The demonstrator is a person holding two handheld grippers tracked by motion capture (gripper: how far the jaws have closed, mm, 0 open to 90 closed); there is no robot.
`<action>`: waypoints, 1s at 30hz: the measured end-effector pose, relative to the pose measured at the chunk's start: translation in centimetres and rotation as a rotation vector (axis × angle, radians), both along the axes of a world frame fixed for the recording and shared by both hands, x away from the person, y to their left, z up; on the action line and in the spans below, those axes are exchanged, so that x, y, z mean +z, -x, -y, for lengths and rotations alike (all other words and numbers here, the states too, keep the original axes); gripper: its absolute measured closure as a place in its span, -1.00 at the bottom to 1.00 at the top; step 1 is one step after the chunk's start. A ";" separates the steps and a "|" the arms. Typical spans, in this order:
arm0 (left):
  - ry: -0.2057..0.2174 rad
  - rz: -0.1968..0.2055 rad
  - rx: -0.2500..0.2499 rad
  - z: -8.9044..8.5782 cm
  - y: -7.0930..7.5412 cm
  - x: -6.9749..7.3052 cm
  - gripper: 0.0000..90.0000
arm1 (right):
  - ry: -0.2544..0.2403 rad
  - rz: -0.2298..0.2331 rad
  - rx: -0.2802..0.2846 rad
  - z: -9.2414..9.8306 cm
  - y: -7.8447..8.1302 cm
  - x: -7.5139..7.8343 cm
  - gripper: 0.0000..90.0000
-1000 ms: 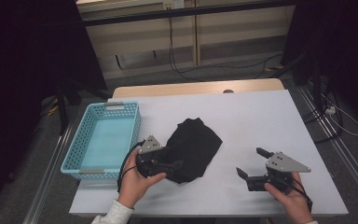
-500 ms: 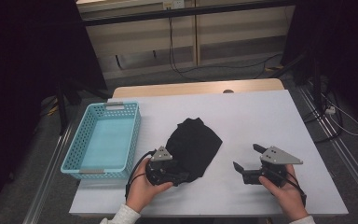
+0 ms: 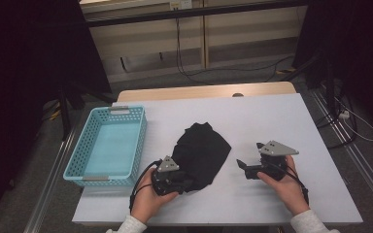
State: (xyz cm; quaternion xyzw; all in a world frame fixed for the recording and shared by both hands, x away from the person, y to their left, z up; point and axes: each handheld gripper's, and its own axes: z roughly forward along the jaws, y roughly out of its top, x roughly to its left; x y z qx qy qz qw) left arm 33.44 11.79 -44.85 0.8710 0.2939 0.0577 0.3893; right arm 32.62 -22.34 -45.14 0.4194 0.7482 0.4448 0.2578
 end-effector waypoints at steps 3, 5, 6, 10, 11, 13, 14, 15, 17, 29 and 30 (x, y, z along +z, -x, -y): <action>0.009 -0.042 0.012 -0.2 0.0 0.1 0.70 | 0.018 -0.019 0.018 -0.6 -0.6 -0.1 -0.87; 0.022 -0.064 0.033 -0.2 0.0 0.1 0.84 | 0.029 -0.041 0.016 -0.9 -1.1 -0.2 -0.84; 0.031 -0.073 0.045 -0.2 0.0 0.1 0.88 | 0.038 -0.045 0.014 -1.0 -1.3 -0.2 -0.83; 0.031 -0.082 0.078 -0.8 -0.2 0.9 0.92 | 0.030 -0.072 0.015 -1.3 -2.2 -0.3 -0.83; 0.056 -0.082 0.094 -1.2 -0.3 1.3 0.92 | 0.019 -0.069 0.018 -1.3 -2.3 -0.3 -0.83; 0.103 -0.063 0.135 -2.1 -0.4 2.4 0.93 | -0.004 -0.077 0.013 -1.4 -2.5 -0.2 -0.82; 0.122 -0.051 0.149 -2.6 -0.5 2.9 0.93 | -0.026 -0.085 0.015 -1.4 -2.6 -0.1 -0.80; 0.139 -0.042 0.164 -3.0 -0.6 3.2 0.93 | -0.039 -0.088 0.023 -1.6 -2.7 -0.1 -0.76; 0.157 -0.031 0.179 -3.6 -0.7 3.6 0.93 | -0.028 -0.093 0.042 -1.9 -2.9 -0.2 -0.64; 0.149 -0.036 0.191 -3.9 -1.1 3.0 0.93 | 0.013 -0.157 0.060 -4.4 -5.0 -0.6 -0.05; 0.144 -0.033 0.186 -3.9 -1.1 3.0 0.93 | 0.014 -0.178 0.069 -4.5 -5.2 -0.7 -0.05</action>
